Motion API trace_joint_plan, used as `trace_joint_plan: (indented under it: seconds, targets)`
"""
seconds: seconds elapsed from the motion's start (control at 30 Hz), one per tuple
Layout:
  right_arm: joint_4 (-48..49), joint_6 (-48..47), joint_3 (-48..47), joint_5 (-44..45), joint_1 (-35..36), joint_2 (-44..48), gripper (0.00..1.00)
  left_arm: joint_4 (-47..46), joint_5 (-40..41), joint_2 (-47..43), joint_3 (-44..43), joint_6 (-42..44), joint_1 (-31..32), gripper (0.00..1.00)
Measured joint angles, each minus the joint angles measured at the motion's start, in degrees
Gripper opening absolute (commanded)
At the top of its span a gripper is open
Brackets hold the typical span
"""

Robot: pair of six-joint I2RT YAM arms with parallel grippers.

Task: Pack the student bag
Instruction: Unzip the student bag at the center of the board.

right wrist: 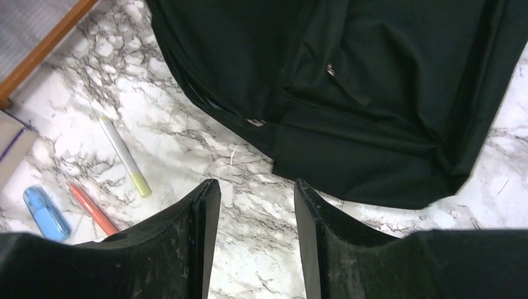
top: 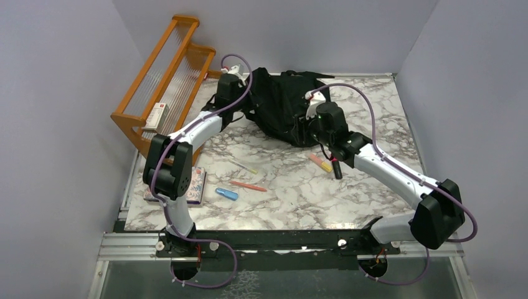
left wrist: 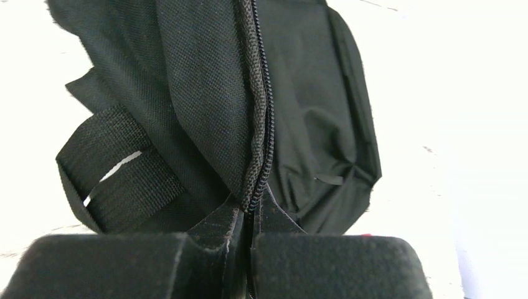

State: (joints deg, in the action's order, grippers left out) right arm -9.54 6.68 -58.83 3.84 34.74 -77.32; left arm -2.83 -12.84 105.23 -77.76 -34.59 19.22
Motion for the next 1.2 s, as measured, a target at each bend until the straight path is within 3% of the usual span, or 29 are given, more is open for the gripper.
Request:
trace_joint_plan:
  seconds: [0.23, 0.4, 0.57, 0.97, 1.2]
  targets:
    - [0.5, 6.6, -2.5, 0.8, -0.3, -2.1, 0.58, -5.8, -2.4, 0.3, 1.6, -3.9, 3.7, 0.52]
    - [0.8, 10.4, -5.6, 0.7, -0.4, -6.3, 0.61, -5.3, -3.1, -1.2, 5.9, -3.5, 2.5, 0.72]
    - [1.0, 11.8, -10.0, 0.2, -0.4, -11.4, 0.64, -2.8, -2.8, -6.1, 10.8, -1.7, 0.5, 0.80]
    - [-0.1, 8.8, -25.8, -5.0, -0.3, -28.1, 0.84, 1.4, 5.3, -24.6, 25.6, -0.6, -6.4, 0.80]
    - [-0.3, 9.8, -34.4, -7.4, -0.2, -36.2, 0.82, 3.0, 5.7, -24.8, 27.9, -0.5, -6.7, 0.79]
